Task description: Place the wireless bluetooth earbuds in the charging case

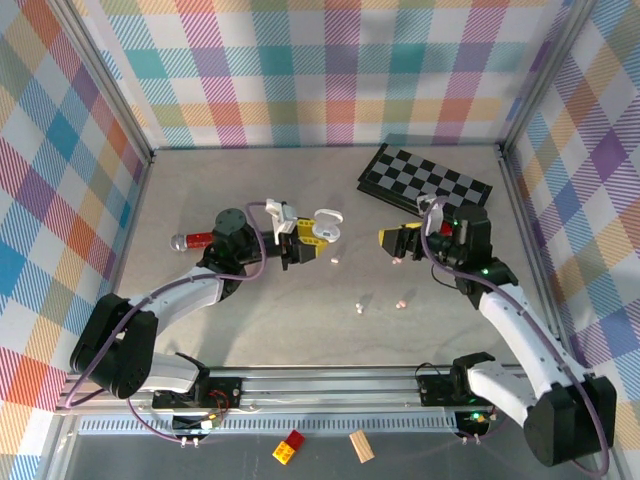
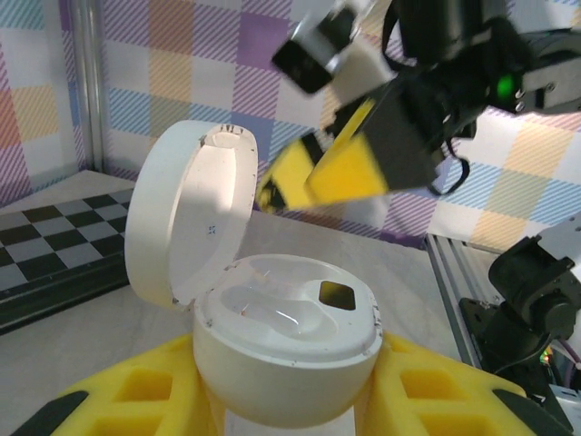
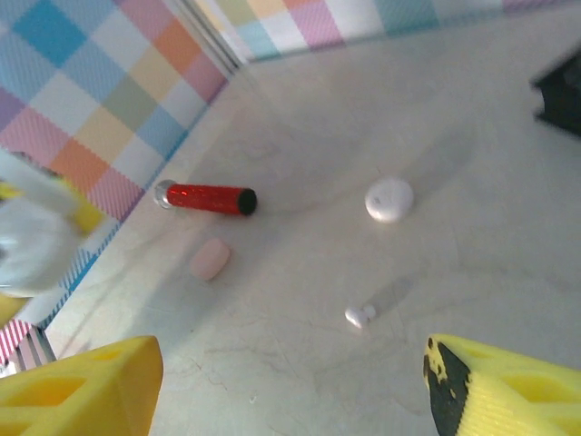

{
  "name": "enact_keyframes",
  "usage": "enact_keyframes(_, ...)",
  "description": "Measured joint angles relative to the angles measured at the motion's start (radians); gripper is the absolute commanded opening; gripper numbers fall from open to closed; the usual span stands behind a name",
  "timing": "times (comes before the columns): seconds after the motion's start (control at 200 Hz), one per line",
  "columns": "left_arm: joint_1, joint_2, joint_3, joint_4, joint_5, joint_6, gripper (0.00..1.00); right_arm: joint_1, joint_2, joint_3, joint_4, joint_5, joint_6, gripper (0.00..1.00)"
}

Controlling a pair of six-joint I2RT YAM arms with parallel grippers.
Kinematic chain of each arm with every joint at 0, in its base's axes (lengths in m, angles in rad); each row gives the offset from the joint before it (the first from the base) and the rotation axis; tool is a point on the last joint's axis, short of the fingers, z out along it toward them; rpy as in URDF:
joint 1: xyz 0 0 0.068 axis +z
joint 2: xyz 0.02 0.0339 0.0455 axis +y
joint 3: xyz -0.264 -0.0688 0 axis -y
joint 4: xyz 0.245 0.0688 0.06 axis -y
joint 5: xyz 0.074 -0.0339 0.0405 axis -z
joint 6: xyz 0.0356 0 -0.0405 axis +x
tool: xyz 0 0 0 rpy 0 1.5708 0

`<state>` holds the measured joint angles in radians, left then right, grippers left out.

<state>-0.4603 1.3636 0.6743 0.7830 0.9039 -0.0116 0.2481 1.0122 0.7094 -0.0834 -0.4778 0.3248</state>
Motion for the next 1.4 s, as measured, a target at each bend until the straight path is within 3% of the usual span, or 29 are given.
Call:
enact_keyframes(0.13, 0.016, 0.023, -0.005, 0.092, -0.001, -0.047, 0.33, 0.025, 0.109, -0.048, -0.015, 0.067, 0.086, 0.73)
enact_keyframes(0.34, 0.049, 0.038, -0.026, 0.167, 0.000, -0.095, 0.34, 0.155, 0.276, -0.034, -0.031, 0.129, 0.131, 0.73)
enact_keyframes(0.52, 0.119, 0.038, -0.036, 0.218, 0.003, -0.133, 0.34, 0.229, 0.472, 0.113, -0.059, 0.156, 0.092, 0.72)
enact_keyframes(0.94, 0.212, 0.027, -0.070, 0.272, 0.003, -0.183, 0.34, 0.231, 0.908, 0.448, -0.059, 0.073, 0.079, 0.70)
enact_keyframes(1.4, 0.220, 0.013, -0.070, 0.282, 0.003, -0.192, 0.34, 0.231, 1.024, 0.569, -0.093, -0.032, 0.044, 0.63)
